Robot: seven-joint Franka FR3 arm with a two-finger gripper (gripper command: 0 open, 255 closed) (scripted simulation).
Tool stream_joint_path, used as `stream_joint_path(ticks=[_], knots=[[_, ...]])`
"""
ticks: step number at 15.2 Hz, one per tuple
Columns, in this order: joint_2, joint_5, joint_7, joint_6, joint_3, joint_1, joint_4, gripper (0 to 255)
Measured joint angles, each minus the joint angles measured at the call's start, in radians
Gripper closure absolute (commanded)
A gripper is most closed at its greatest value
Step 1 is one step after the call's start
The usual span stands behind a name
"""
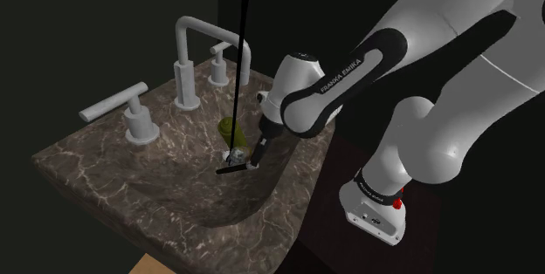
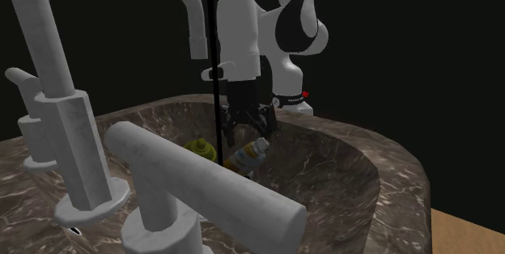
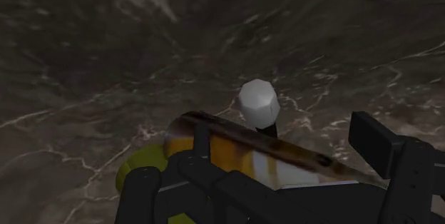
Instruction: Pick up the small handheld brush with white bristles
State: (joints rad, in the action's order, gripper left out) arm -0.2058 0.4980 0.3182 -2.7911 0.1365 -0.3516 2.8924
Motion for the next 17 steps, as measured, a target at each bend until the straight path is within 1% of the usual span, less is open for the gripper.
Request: stream_joint_path(ticks=[3,5,8,9,17], knots=[[0.103,0.091,0.078,-0.094,-0.01,-0.046,-0.017,0],[0.148,0.15,0.126,-0.13,-0.014,-0.065,-0.027,0],[0.213,0.265,0.224,-0.177,-0.011,-0.085,-0.044,0],[0.22,0.278,0.235,-0.181,-0.01,-0.086,-0.047,255],[0.219,0.297,0.255,-0.188,-0.008,-0.087,-0.053,255]])
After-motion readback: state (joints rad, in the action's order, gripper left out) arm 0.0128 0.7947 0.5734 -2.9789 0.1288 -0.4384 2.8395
